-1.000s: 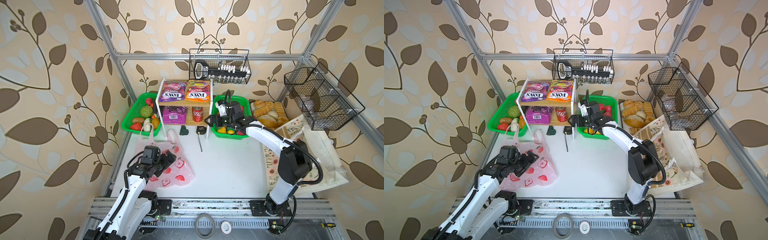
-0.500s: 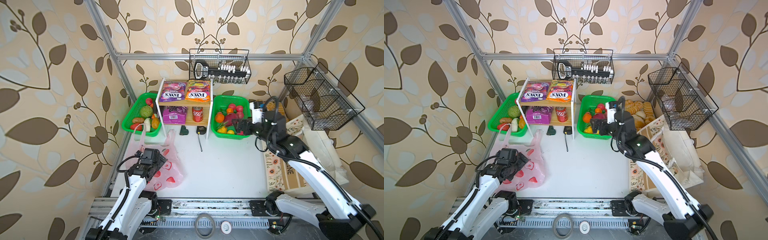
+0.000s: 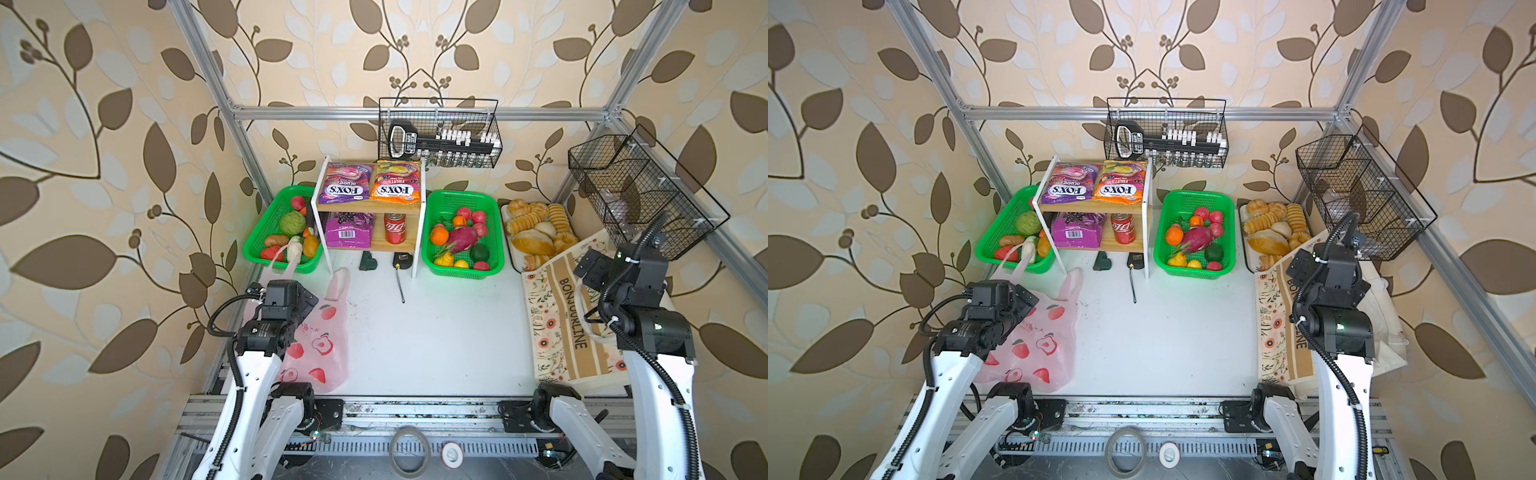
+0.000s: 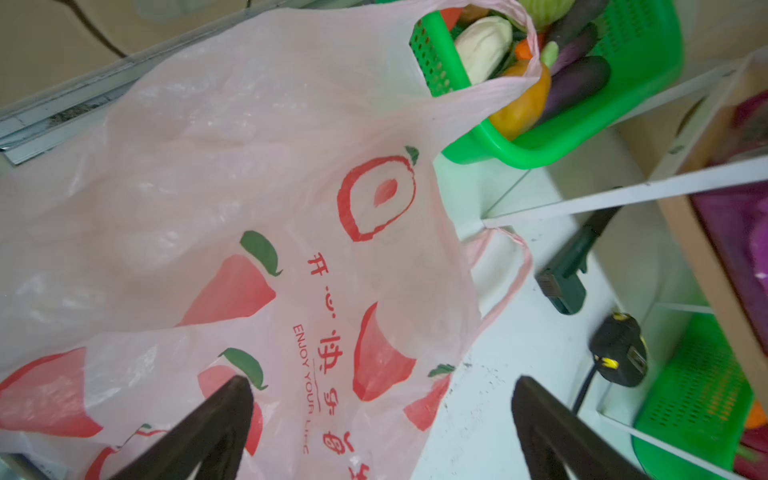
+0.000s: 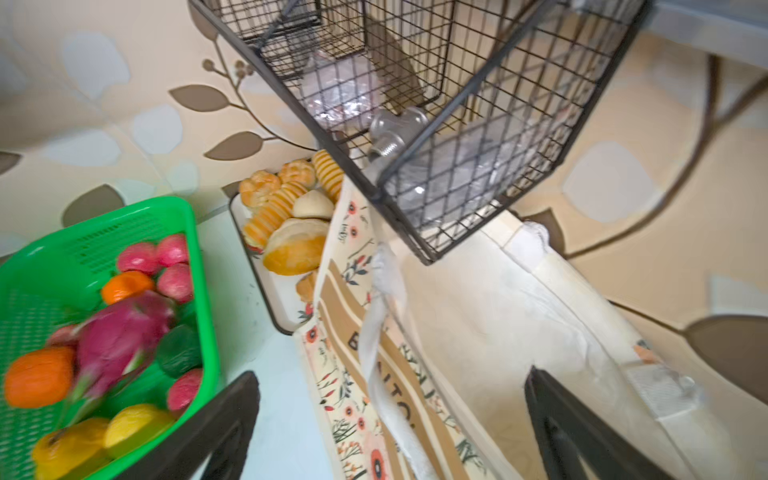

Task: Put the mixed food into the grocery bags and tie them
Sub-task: 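Grasp the handle of the cream tote bag with the right gripper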

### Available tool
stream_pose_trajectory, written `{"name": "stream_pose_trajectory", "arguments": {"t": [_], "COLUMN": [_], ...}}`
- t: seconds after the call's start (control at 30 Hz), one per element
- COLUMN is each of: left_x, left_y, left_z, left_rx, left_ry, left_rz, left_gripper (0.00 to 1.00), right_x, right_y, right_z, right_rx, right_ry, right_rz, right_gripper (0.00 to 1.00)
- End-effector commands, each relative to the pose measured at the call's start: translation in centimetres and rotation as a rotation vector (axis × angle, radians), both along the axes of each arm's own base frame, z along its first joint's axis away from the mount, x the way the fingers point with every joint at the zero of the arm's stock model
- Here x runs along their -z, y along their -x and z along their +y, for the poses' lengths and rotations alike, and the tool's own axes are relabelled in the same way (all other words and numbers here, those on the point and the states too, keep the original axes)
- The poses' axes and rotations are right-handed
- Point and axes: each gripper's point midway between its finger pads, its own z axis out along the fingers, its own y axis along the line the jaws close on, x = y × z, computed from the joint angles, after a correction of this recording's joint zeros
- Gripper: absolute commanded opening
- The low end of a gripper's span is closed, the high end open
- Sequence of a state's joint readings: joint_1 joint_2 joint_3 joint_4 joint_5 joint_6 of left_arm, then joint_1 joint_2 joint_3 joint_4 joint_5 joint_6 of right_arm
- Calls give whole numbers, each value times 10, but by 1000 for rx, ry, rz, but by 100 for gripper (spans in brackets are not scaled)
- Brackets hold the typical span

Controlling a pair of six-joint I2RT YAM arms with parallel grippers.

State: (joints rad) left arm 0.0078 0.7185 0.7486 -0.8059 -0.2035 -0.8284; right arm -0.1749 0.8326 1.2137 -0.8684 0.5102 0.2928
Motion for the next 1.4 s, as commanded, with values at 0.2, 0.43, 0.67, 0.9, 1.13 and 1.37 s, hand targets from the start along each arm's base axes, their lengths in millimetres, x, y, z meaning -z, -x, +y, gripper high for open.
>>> {"name": "stream_pose_trajectory", "arguments": {"t": [0.2,0.43,0.67,0.9,1.13,1.37], "left_x": [-32,-38,-45,-54,-69,-84], "left_y": [8,2,0,0,0,-12], "left_z": [-10,-18,-19,-24,-29,-57], "left_rx": [135,174,175,192,215,354], "left_ry": [-38,-12,-8,13,21,91], "left_rz": [-25,-53,-67,-86,-118,-188], "left_gripper": [99,99,99,99,99,99], "right_x": [21,74,85,71,60,43], "right_y": [30,11,3,-5,9,12], "right_z": [-45,-27,33,100,189,252], "right_rx": [252,124,-123,-353,-649,-784], "right_ry": [112,-88,-169,-232,-334,-311], "right_rz": [92,131,52,74,108,111], "right_gripper": [100,85,14,0,0,0]}}
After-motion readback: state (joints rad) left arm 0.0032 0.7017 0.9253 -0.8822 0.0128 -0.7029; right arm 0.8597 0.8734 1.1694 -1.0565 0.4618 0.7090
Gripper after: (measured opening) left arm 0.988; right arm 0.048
